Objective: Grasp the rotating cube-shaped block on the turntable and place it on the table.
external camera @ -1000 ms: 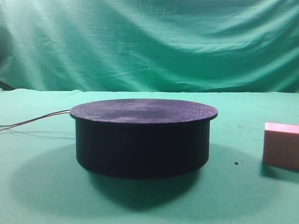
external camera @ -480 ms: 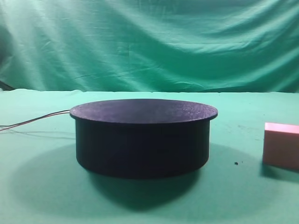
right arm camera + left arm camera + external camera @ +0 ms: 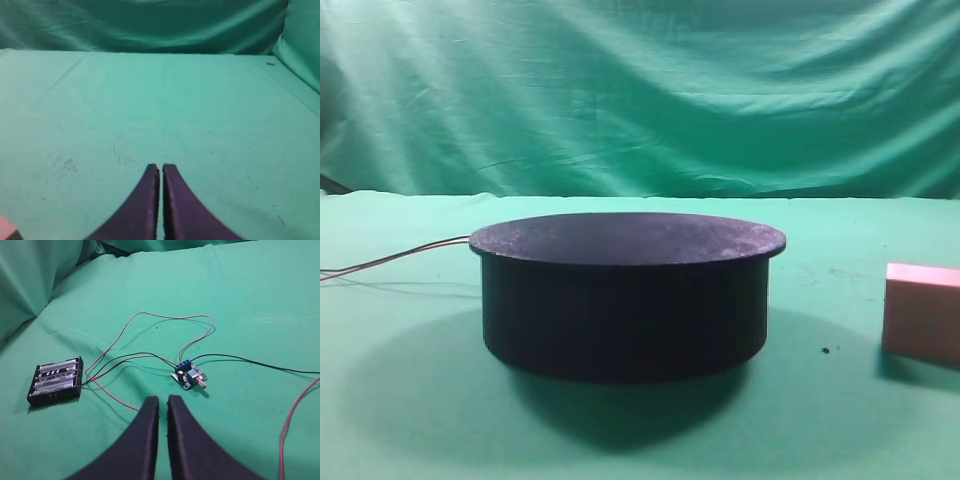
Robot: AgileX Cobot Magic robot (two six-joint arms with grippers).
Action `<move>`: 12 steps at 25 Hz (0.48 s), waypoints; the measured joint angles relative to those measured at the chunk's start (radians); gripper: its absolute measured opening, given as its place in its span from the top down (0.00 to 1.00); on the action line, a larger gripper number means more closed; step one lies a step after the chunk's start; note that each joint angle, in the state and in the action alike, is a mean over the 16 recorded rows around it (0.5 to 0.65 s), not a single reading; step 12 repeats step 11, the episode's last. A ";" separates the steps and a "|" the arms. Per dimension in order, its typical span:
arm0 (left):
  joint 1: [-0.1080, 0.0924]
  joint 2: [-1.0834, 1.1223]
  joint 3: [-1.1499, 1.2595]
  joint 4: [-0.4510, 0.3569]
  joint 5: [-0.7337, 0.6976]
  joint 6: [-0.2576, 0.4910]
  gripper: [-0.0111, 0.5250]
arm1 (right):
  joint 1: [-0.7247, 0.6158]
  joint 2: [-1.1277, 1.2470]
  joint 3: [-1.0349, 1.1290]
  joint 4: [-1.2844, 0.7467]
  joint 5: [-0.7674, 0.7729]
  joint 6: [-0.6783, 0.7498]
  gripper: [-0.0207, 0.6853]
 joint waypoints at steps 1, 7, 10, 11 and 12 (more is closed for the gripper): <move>0.000 0.000 0.000 0.000 0.000 0.000 0.98 | 0.000 0.000 0.000 0.001 0.002 0.000 0.97; 0.000 0.000 0.000 0.000 0.000 0.000 0.98 | 0.000 0.000 0.000 0.003 0.005 0.003 0.97; 0.000 0.000 0.000 0.000 0.000 0.000 0.98 | 0.000 0.000 0.000 0.004 0.005 0.004 0.97; 0.000 0.000 0.000 0.000 0.000 0.000 0.98 | 0.000 0.000 0.000 0.004 0.005 0.004 0.97; 0.000 0.000 0.000 0.000 0.000 0.000 0.98 | 0.000 0.000 0.000 0.004 0.005 0.004 0.97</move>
